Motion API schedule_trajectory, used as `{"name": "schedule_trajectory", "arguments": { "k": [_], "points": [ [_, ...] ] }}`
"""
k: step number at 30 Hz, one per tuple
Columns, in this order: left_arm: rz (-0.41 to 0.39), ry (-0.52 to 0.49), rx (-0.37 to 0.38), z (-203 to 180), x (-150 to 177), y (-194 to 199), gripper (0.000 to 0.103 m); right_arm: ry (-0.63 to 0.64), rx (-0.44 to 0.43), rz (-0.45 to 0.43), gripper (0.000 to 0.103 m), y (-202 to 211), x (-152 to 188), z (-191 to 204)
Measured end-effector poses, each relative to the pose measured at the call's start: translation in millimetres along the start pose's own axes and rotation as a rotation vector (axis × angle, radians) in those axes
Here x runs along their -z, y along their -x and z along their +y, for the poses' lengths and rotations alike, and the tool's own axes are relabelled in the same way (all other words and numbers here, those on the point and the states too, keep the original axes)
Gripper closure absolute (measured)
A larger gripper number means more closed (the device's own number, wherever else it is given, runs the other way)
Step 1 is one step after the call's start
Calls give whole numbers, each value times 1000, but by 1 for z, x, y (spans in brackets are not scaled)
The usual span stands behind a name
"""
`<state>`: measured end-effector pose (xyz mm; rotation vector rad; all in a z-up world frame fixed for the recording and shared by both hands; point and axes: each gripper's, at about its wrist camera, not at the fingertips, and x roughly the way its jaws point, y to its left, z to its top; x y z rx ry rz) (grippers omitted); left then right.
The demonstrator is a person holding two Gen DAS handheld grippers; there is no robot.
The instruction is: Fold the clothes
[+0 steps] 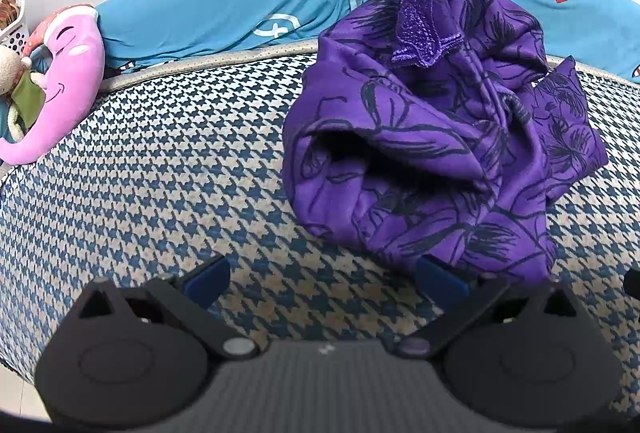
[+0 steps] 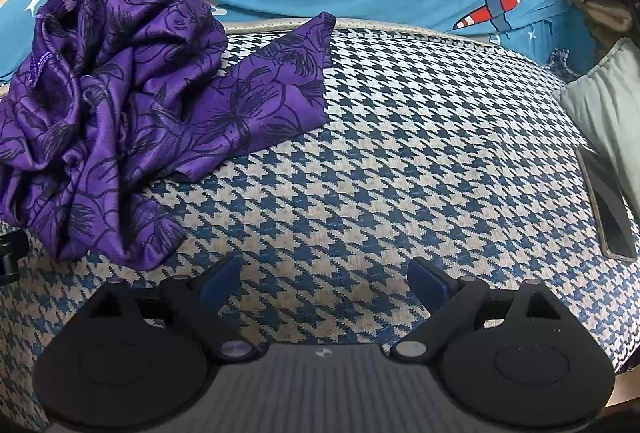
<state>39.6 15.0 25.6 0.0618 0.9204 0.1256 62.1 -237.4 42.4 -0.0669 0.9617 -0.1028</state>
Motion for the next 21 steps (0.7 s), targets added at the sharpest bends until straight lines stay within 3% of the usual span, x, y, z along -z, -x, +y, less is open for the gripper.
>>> {"name": "schedule_trajectory", "arguments": {
  "k": [11,21],
  "points": [
    [-3,14,3,2,-1,1,0,-8,-82,-11,11,4,0,4],
    [-12,32,-4,3,-2,4,0,26,-92,-17,11,5,0,21]
  ]
}}
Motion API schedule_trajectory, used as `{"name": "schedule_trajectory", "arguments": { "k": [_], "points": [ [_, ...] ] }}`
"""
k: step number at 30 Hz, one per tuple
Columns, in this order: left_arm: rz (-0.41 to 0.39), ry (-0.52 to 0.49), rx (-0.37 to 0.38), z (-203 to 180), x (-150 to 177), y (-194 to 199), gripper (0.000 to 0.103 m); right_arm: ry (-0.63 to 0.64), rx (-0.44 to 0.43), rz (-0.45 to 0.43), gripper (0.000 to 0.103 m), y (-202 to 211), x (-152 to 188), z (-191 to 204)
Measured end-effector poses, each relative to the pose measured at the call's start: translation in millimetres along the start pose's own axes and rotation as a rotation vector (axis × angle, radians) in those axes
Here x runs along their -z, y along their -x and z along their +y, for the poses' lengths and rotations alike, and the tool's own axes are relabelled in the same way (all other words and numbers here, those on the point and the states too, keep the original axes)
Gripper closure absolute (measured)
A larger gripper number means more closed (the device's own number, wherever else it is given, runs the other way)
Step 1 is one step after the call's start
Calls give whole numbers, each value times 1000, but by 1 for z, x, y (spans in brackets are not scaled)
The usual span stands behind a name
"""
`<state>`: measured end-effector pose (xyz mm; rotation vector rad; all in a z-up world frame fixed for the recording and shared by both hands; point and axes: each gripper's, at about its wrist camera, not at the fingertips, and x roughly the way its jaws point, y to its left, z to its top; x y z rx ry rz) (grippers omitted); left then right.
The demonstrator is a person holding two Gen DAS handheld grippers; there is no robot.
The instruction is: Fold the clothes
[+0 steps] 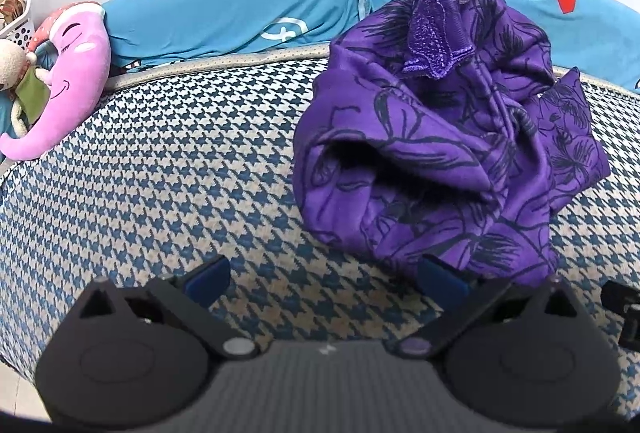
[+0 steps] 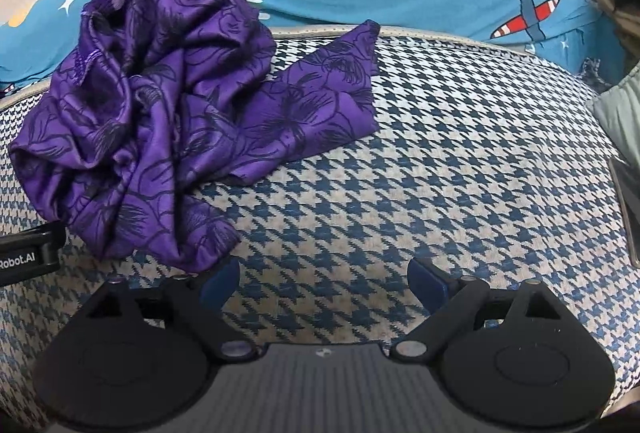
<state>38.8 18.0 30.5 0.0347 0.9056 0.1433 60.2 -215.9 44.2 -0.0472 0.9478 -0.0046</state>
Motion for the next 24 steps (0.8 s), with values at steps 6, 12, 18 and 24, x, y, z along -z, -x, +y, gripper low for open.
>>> {"name": "schedule_trajectory", "arguments": {
  "k": [6,12,18,24],
  "points": [
    [-4,15,-8,3,-3,0,0,2,-17,-4,11,0,-1,6],
    [-49,40,-43,6,-14,-1,0,6,-61,-23,13,-1,-5,16],
    [-67,50,-45,1,-27,-6,0,-3,-128,-39,25,-5,-10,22],
    [-82,37,-40,-4,-37,-11,0,21,-160,-70,25,-7,-18,26]
  ]
}}
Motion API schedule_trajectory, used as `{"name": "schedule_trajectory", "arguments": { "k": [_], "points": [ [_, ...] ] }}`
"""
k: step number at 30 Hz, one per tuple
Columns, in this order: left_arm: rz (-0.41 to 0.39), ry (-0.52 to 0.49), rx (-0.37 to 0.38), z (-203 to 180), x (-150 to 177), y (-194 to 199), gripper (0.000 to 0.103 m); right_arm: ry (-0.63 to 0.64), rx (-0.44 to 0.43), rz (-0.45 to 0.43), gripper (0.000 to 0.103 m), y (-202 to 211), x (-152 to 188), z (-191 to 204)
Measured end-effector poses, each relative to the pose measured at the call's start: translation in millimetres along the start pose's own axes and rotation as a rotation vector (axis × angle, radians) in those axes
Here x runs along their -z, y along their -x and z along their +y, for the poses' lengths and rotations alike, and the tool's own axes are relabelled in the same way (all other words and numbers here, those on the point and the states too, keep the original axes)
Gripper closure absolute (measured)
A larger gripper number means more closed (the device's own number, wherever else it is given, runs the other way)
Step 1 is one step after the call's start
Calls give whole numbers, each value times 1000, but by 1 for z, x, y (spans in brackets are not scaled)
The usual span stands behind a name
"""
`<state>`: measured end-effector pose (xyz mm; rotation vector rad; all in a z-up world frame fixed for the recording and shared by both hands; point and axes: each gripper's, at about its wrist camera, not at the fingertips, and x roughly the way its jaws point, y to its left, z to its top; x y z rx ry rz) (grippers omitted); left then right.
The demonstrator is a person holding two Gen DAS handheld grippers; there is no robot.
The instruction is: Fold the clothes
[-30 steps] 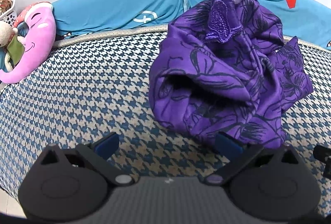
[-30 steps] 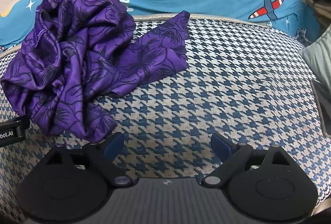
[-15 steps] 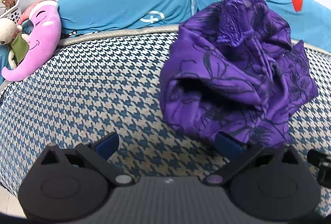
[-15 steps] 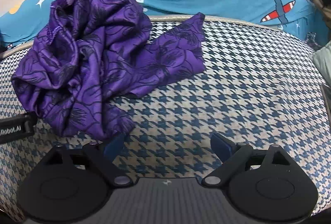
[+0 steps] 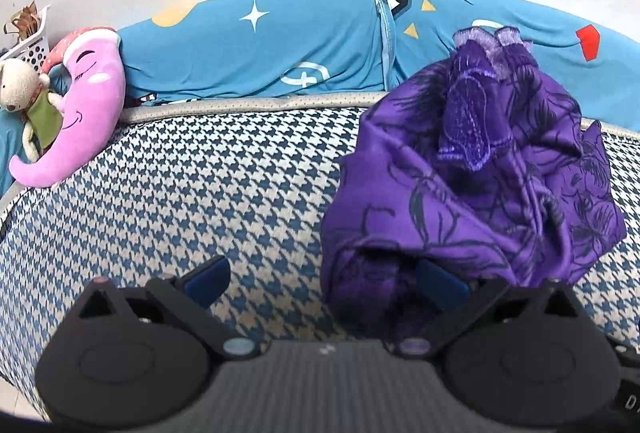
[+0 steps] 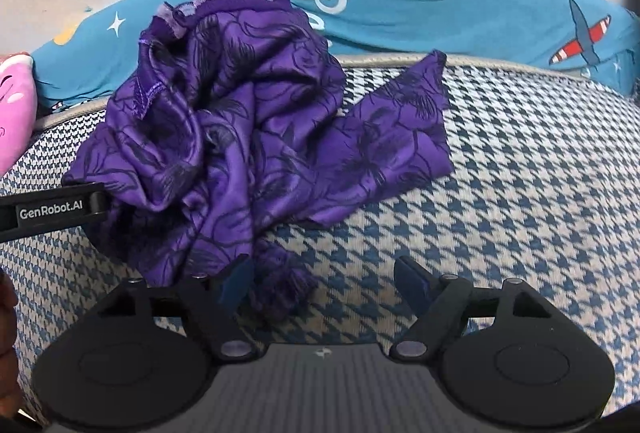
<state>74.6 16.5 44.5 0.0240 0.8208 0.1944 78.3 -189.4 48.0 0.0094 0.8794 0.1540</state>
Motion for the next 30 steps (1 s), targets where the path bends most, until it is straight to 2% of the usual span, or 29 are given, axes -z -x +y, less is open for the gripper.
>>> {"name": "schedule_trajectory", "arguments": {
  "k": [9,16,30],
  "points": [
    [5,-21,26,-8,6,0,0,26,-5,-31,25,-4,-13,6],
    [33,-76,42,-10,19,2,0,40,5,10,24,-10,-7,9],
    [134,-92,67,0,39,-6,0,88,24,64,24,-12,12,25]
  ]
}}
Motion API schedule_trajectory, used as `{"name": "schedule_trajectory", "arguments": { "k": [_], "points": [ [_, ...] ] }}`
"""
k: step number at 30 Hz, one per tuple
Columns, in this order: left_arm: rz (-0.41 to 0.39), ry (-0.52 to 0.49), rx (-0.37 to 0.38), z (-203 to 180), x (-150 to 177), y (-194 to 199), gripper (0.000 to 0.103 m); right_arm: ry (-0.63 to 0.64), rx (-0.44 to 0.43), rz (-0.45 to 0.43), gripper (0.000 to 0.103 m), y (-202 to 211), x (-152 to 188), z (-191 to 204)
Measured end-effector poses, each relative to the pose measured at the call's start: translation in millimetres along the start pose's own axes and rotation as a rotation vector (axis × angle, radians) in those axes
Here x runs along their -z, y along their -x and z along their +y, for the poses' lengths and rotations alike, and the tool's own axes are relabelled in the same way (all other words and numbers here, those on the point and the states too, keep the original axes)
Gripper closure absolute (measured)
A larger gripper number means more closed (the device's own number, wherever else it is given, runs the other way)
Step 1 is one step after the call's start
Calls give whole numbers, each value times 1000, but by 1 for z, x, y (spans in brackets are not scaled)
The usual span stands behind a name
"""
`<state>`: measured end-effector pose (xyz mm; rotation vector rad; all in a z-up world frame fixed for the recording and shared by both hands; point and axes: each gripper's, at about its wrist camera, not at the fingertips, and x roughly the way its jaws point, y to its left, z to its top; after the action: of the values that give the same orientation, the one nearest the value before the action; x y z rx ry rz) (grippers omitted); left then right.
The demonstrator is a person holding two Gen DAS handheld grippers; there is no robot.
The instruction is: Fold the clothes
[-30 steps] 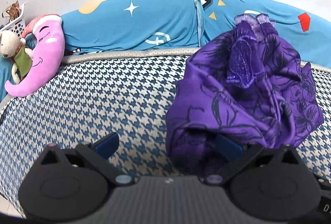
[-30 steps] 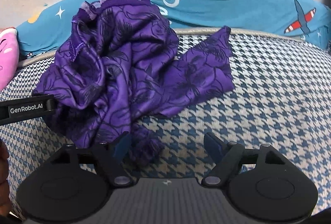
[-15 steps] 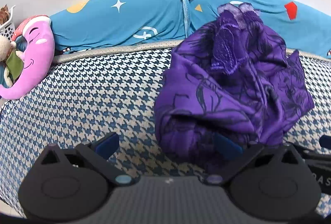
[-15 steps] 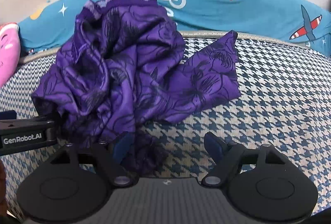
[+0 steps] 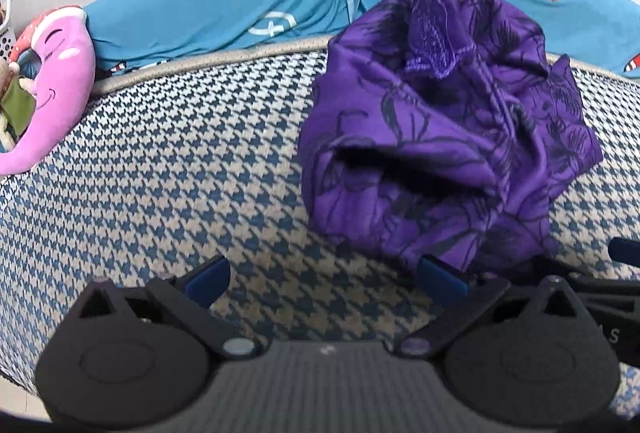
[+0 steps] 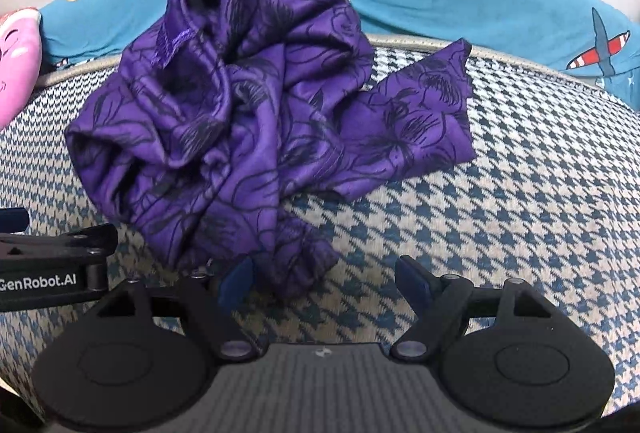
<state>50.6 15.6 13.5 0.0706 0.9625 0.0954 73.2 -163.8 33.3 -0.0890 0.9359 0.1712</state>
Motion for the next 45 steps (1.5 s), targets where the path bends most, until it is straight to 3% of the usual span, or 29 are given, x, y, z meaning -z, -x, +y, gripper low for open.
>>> {"name": "schedule_trajectory", "arguments": {
  "k": [14,26,45],
  "points": [
    [42,-26,1,2,7,-5,0,-22,-27,81,24,-6,5,6],
    [24,-46,-12,-4,8,-5,0,-58,27,6,24,0,0,-5],
    [22,-40,-5,-3,8,-3,0,-61,16,-22,24,5,2,-5]
  ]
}}
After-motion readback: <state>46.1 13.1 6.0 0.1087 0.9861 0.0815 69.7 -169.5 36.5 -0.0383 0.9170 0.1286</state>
